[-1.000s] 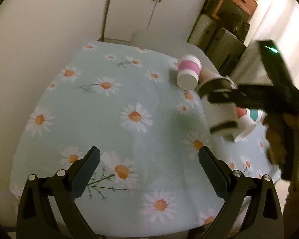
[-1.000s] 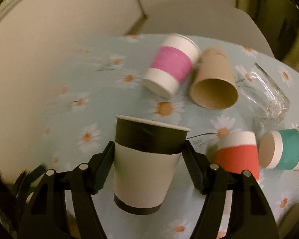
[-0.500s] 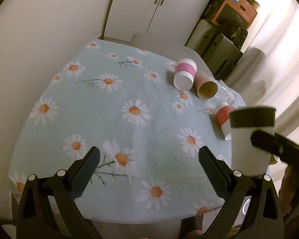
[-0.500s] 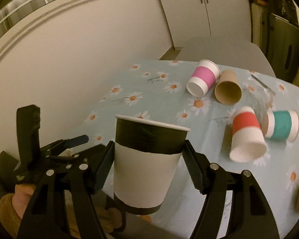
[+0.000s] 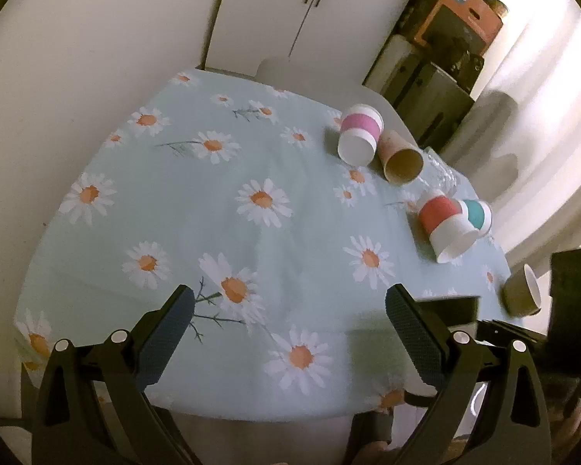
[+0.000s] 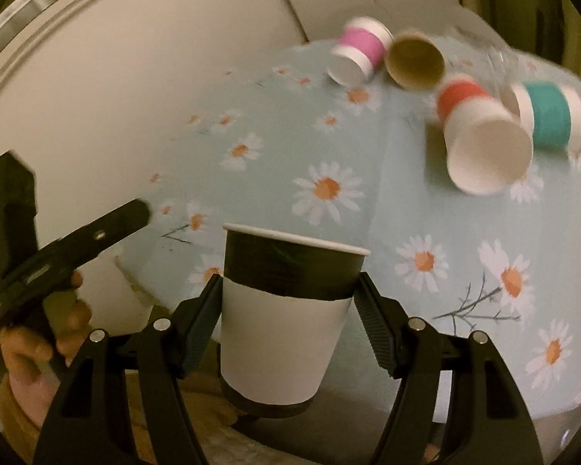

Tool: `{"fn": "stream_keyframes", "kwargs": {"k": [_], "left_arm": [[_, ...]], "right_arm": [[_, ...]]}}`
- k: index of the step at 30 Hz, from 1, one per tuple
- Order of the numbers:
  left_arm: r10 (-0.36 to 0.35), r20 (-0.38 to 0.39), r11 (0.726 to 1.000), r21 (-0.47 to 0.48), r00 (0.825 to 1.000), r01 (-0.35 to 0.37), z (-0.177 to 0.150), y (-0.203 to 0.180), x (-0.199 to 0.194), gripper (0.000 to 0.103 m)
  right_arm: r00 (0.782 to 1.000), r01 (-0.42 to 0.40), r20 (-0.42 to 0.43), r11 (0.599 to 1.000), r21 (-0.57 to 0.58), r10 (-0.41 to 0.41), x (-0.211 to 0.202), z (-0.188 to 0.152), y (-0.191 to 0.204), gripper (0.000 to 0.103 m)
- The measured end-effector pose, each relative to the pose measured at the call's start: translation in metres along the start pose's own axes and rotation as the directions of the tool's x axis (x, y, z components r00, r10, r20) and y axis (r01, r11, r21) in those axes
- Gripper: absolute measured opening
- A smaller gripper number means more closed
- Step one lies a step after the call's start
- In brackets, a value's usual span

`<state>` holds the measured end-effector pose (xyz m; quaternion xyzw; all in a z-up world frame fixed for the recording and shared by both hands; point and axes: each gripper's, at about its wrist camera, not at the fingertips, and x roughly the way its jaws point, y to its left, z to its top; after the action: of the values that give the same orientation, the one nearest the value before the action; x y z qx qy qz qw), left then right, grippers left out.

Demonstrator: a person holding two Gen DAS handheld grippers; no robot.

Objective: Flip cup upright

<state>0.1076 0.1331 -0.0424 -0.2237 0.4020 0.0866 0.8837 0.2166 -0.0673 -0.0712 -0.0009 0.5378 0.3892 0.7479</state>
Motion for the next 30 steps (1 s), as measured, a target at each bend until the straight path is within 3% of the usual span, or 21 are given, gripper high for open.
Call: {"fn": "stream_keyframes", "kwargs": {"k": [8, 14, 22, 30], "left_arm": [[-0.01, -0.054, 0.998, 0.058, 0.999, 0.013, -0.007, -0.013, 0.01, 0.096], [-0.044, -0.098, 0.994, 0.099, 0.994, 0.053, -0.014, -0.024, 0.012, 0.096], [-0.074, -0.098, 0.981, 0.173, 0.992, 0.09, -0.024, -0.039, -0.005, 0.096], [-0.105, -0.115, 0.975, 0.186, 0.988, 0.125, -0.03, -0.055, -0.011, 0.096]], "right_arm": [[1.0, 0.012, 0.011, 0.999, 0.034, -0.013, 0.006, 0.006, -0.013, 0.07], [1.0, 0.003, 0.023, 0.999, 0.04, -0.004, 0.0, 0.011, -0.015, 0.079], [0.995, -0.026, 0.096, 0.998, 0.048, 0.022, -0.04, 0.001, -0.021, 0.079], [0.982, -0.075, 0.178, 0.994, 0.074, 0.06, -0.085, -0.025, -0.035, 0.079]]}}
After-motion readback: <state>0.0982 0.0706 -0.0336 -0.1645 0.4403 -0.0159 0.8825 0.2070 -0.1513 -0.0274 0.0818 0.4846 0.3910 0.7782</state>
